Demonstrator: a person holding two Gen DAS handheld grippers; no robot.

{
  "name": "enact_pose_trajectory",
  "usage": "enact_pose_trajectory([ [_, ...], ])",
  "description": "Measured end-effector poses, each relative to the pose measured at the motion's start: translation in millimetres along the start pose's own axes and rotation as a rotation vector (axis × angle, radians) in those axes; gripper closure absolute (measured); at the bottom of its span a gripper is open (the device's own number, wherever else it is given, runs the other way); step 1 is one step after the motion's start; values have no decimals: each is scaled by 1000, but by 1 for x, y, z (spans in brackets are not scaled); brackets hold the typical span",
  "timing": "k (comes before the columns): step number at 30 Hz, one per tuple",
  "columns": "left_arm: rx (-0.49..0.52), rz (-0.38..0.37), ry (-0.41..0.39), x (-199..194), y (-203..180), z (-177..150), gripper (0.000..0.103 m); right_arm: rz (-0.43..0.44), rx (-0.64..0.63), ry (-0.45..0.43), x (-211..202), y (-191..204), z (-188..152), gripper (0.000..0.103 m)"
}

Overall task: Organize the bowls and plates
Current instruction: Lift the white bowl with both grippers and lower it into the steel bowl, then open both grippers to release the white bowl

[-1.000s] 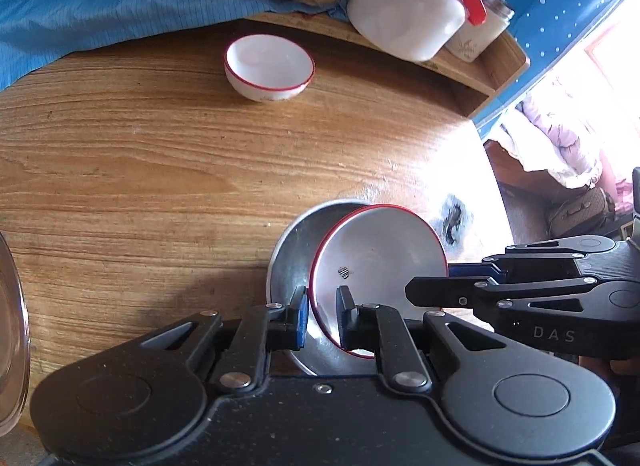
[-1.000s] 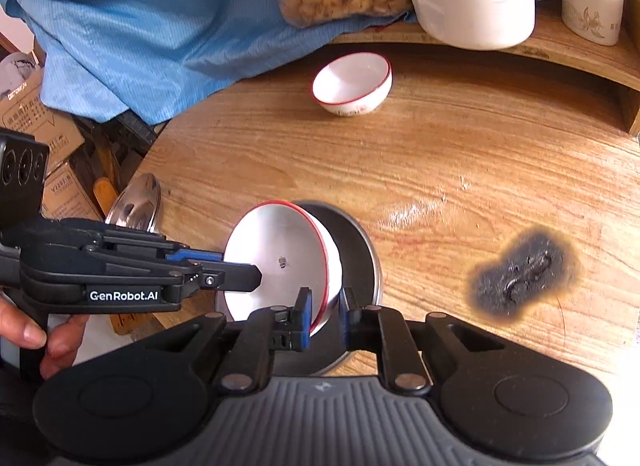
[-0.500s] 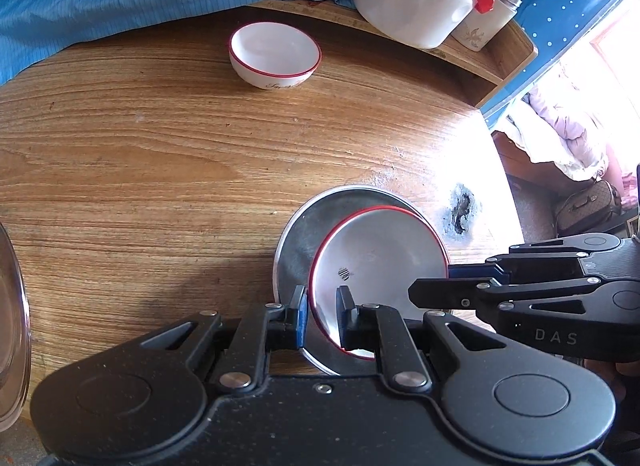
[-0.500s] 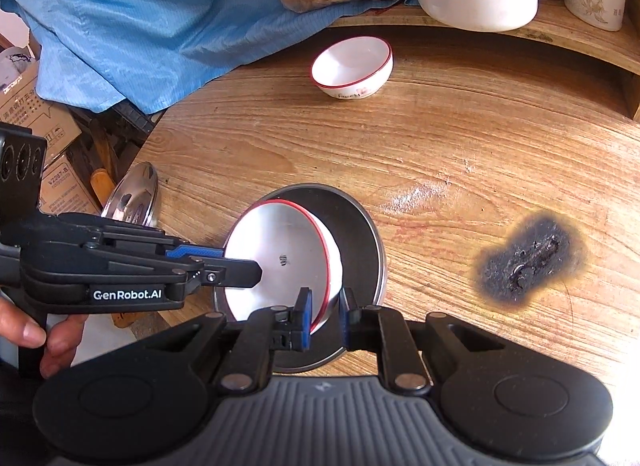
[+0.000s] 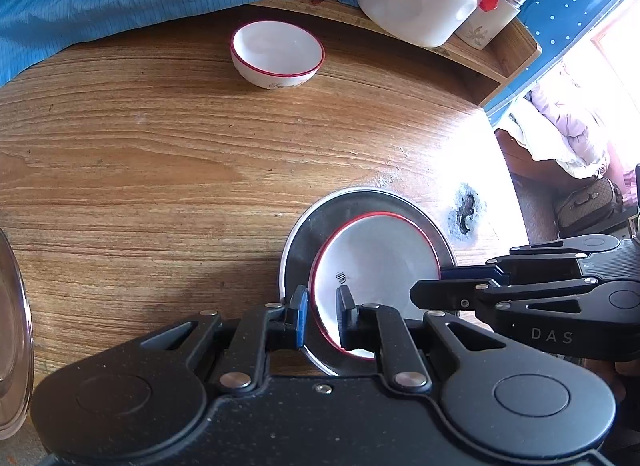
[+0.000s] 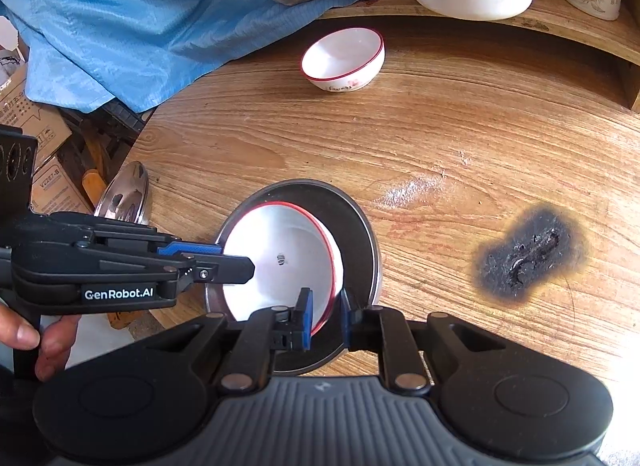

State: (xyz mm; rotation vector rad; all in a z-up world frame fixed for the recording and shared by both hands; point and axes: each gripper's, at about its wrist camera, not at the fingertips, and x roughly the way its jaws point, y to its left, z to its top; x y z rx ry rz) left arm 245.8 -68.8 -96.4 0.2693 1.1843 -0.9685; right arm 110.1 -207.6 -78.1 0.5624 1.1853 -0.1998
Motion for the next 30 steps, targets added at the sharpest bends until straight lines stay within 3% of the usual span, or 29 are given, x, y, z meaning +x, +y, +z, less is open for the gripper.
enact_pose_trajectory([
  [8, -6, -9, -13, -4, 3, 5, 88, -10, -6, -11, -5, -2, 3, 86],
  [14, -25, -61, -94, -22, 9, 10, 79, -6, -2, -60, -21, -2, 6, 85],
  [19, -70, -54, -180, -37, 17, 27, 58, -3, 19, -119, -32, -7, 15, 80],
  [22, -75, -21, -214, -41, 21, 41, 40, 8, 40, -155, -34, -11, 23, 75],
  [24, -79, 0, -234, -43, 24, 50, 23, -1, 44, -186, -35, -14, 29, 73],
  [26, -79, 34, -253, -46, 27, 60, 9, -7, 56, -217, -37, -17, 36, 62],
  [27, -81, 55, -261, -47, 29, 65, 1, -5, 64, -237, -39, -19, 39, 51],
  [30, -74, 94, -267, -46, 36, 80, 1, -17, 77, -279, -44, -24, 48, 30],
])
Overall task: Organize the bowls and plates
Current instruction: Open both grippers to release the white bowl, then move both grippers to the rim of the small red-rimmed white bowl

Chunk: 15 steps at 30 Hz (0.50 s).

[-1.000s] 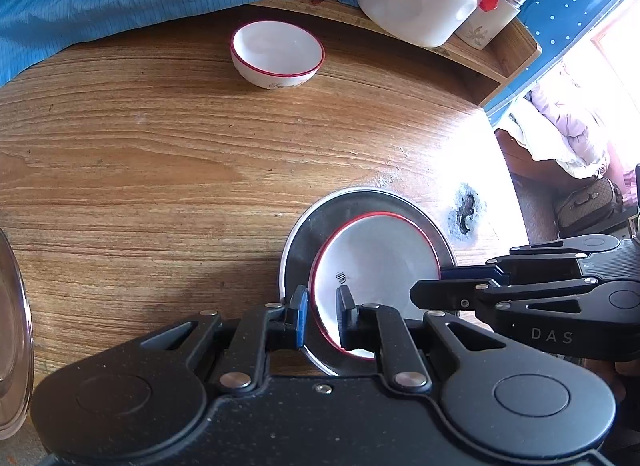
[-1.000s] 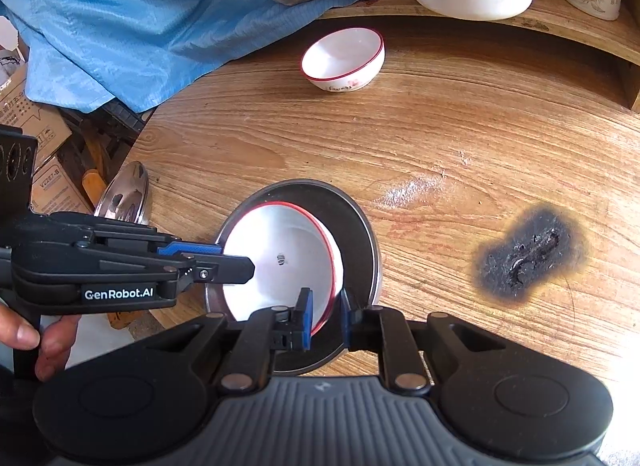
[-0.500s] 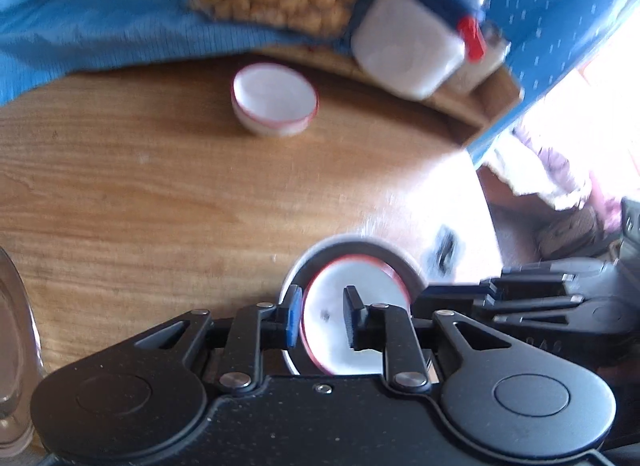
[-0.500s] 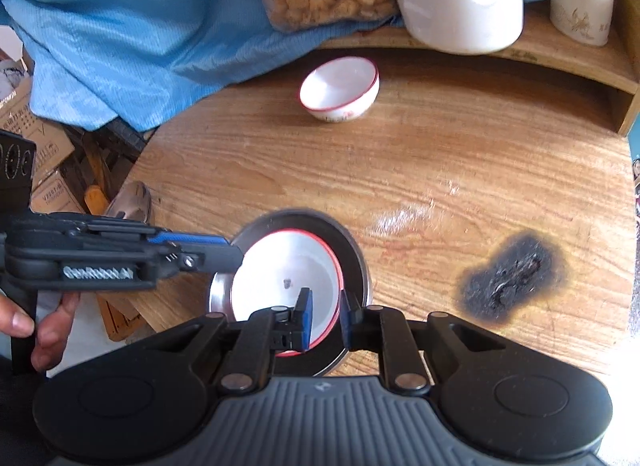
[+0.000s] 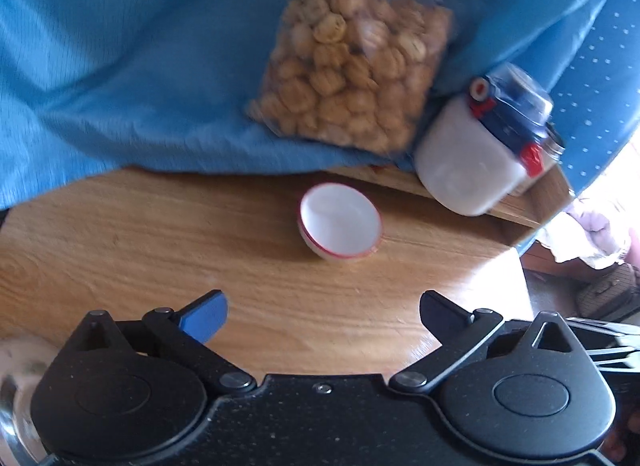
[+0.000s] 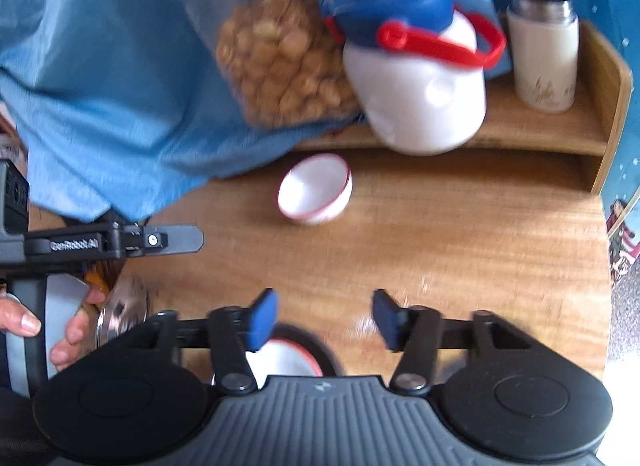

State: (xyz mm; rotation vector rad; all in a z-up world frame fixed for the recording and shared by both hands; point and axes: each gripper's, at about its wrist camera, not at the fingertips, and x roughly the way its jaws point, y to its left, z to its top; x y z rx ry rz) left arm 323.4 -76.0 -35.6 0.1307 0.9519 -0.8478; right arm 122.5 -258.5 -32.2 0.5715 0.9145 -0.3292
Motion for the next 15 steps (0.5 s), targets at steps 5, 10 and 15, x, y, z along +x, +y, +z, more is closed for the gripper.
enact_pose_trajectory([
  [5, 34, 86, -10, 17, 8, 13, 1, -46, 42, -33, 4, -7, 12, 3],
  [10, 43, 112, -36, 30, 16, 18, 1, -77, 74, 5, 20, -10, 16, 0],
  [15, 2, 140, -6, 49, 29, 30, 1, -97, 131, 79, 43, -14, 22, 0],
])
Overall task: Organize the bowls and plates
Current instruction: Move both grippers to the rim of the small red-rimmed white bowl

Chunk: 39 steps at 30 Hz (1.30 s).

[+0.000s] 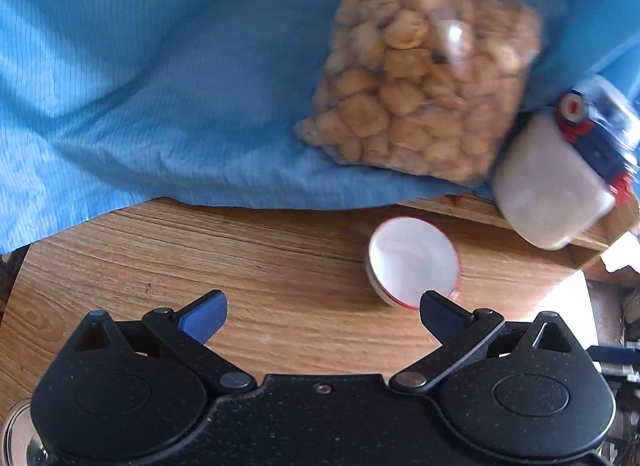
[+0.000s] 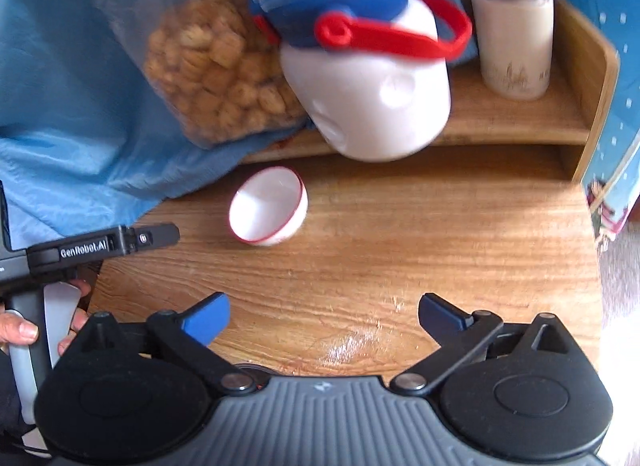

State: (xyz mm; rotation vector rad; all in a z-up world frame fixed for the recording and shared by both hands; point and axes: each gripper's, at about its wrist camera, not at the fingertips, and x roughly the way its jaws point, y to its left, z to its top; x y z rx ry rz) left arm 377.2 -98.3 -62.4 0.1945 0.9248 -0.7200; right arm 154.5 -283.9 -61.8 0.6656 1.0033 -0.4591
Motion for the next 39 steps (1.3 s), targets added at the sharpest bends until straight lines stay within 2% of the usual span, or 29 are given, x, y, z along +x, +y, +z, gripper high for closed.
enact_pose_trajectory([
  [2, 8, 1, 0, 9, 1, 5, 1, -4, 20, -2, 9, -1, 4, 0],
  [5, 49, 1, 6, 26, -1, 13, 1, 8, 91, 41, 28, -5, 15, 0],
  [10, 72, -45, 25, 55, -5, 26, 1, 27, 186, 61, 57, -16, 34, 0],
  [13, 122, -39, 38, 69, -9, 29, 1, 5, 170, 47, 70, -13, 42, 2],
  [16, 158, -24, 64, 79, -12, 33, 1, 4, 126, 44, 80, -5, 48, 7],
  [21, 149, -39, 78, 88, -9, 36, 1, -17, 105, 60, 98, 5, 53, 18],
  [25, 151, -16, 42, 84, -13, 33, 2, -13, 107, 61, 104, 9, 53, 26],
  [28, 170, -3, 49, 85, -19, 30, 4, -19, 103, 61, 106, 10, 53, 31],
  [30, 170, -7, 66, 88, -24, 27, 11, -18, 106, 63, 108, 10, 53, 32],
  [33, 168, -25, 99, 92, -28, 24, 15, 2, 119, 61, 107, 7, 55, 32],
  [37, 165, -32, 112, 91, -33, 19, 20, 1, 115, 54, 108, 9, 56, 38],
  [39, 165, -32, 121, 92, -36, 18, 25, -2, 108, 51, 109, 12, 57, 38],
])
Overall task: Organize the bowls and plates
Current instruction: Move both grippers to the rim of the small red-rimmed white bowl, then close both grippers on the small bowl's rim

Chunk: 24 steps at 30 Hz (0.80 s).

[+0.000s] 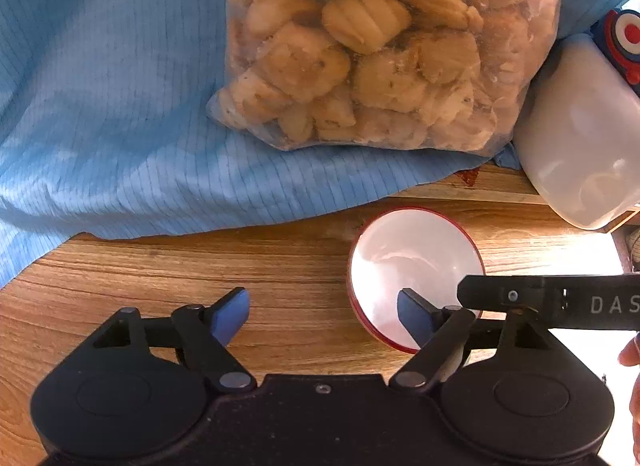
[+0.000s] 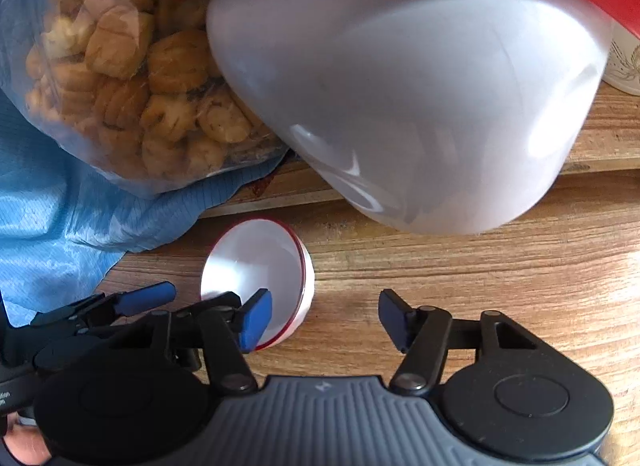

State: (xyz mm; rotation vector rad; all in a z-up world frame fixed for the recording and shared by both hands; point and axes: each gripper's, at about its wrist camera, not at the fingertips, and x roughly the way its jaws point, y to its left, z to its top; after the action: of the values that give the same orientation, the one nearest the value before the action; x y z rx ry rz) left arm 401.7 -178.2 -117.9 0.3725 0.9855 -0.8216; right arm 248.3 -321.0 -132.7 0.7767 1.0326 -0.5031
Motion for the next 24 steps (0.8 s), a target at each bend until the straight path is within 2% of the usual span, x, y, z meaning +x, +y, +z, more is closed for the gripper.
enact_pose_trajectory([
  [3, -7, 1, 16, 0, -2, 1, 33, 2, -3, -1, 2, 2, 1, 40],
  [4, -10, 1, 17, 0, -2, 2, 35, 5, -1, 2, 4, 3, 1, 46],
  [10, 6, 26, 37, 7, -6, 4, 42, 42, 13, -8, 11, 6, -1, 61],
  [17, 49, -22, 41, 8, -20, 5, 74, 65, 14, -21, 17, 5, 0, 80],
  [19, 46, -50, 44, 12, -23, 4, 78, 77, -2, -30, 18, 3, -1, 85],
  [22, 50, -54, 47, 16, -29, 2, 80, 108, -21, -31, 18, -3, -5, 87],
  [24, 52, -49, 48, 15, -31, 3, 84, 111, -42, -32, 17, -2, -7, 87],
])
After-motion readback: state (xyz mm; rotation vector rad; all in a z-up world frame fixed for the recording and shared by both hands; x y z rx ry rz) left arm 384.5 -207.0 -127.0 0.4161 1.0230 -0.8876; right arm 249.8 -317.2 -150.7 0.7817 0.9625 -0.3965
